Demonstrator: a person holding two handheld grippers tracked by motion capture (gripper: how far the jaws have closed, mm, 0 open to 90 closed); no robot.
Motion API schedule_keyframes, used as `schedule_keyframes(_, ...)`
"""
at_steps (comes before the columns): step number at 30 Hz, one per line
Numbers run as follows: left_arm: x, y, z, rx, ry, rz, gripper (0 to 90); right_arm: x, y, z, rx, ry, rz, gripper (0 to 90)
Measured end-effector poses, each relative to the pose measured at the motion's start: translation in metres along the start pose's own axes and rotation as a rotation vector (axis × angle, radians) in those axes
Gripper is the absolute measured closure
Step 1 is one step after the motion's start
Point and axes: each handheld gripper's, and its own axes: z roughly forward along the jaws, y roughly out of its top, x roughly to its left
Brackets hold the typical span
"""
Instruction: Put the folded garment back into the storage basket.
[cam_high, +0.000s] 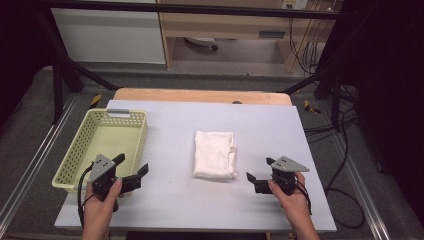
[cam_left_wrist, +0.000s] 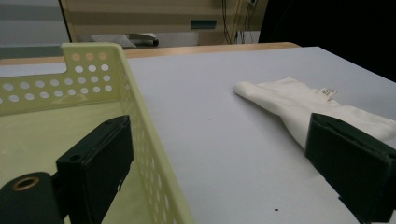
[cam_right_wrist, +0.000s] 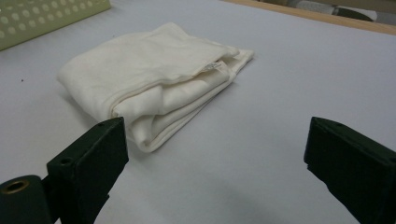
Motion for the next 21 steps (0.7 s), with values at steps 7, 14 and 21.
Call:
schedule_keyframes(7,-0.013,0.002,-0.001,-0.005,0.0,0.075,9.1,-0.002,0.0,-0.001,-0.006,0.018,0.024,4.2)
schedule_keyframes(14,-0.029,0.001,0.004,-0.029,-0.056,0.117,8.8,-0.001,0.001,-0.003,-0.013,0.03,0.031,3.7)
schedule_keyframes(21,-0.043,0.001,0.008,-0.042,-0.12,0.14,8.5,0.003,0.002,-0.004,-0.035,0.045,-0.014,5.4)
